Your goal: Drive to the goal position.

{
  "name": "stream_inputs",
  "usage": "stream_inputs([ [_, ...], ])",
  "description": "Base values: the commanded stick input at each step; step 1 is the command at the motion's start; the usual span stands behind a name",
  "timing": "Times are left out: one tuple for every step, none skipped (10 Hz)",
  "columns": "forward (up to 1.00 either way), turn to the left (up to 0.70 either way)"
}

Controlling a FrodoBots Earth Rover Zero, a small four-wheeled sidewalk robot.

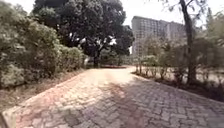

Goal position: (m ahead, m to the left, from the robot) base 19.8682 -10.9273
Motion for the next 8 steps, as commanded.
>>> stream_inputs([
  [0.7,0.0],
  [0.7,0.0],
  [0.7,0.0],
  [0.7,0.0],
  [0.7,0.0],
  [0.7,0.0],
  [0.7,0.0],
  [0.7,0.0],
])
